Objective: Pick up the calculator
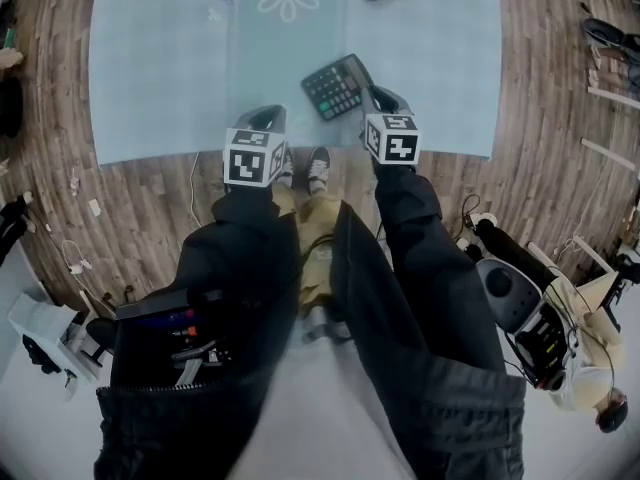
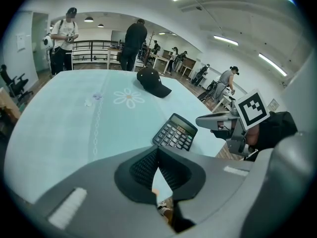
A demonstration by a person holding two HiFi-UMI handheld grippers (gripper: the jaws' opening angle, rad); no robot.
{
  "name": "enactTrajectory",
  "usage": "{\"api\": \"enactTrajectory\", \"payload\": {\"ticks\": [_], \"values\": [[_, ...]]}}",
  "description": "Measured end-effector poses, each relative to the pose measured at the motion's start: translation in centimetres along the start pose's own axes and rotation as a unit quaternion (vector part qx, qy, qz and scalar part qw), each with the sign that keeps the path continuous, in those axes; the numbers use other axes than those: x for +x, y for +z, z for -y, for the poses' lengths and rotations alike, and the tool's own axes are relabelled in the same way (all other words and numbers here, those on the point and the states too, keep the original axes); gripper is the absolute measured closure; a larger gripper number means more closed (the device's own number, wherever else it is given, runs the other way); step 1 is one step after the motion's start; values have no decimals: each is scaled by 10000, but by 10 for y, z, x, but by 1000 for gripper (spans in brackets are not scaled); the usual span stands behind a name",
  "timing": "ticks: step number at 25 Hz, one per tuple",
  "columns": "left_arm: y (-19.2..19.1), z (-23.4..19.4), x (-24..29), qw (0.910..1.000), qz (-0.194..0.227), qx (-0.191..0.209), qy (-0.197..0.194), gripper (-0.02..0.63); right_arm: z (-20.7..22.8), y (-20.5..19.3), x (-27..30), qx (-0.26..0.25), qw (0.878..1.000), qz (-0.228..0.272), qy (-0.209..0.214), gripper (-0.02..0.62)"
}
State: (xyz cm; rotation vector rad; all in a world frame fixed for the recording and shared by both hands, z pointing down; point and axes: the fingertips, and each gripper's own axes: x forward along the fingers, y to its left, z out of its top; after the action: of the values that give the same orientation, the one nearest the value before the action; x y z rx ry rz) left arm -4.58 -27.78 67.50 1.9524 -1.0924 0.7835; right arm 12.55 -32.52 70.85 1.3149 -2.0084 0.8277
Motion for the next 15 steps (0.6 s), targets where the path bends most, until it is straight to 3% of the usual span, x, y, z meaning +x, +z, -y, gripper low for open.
{"api": "enactTrajectory", "payload": {"ticks": [8, 10, 13, 15], "values": [[-3, -29, -25, 9998, 137, -6, 134, 607, -14, 3, 16, -419, 9989, -217, -1, 526], [-6, -34, -32, 9997, 177, -28, 157, 607, -15, 0, 24, -479, 9983, -325, -4, 493], [-7, -37, -36, 9996, 209, -21, 184, 607, -14, -10, 38, -369, 9974, -593, 179, 425], [-5, -32, -30, 9997, 194, -25, 175, 607, -4, -16, 45, -226, 9966, -716, 332, 422]]}}
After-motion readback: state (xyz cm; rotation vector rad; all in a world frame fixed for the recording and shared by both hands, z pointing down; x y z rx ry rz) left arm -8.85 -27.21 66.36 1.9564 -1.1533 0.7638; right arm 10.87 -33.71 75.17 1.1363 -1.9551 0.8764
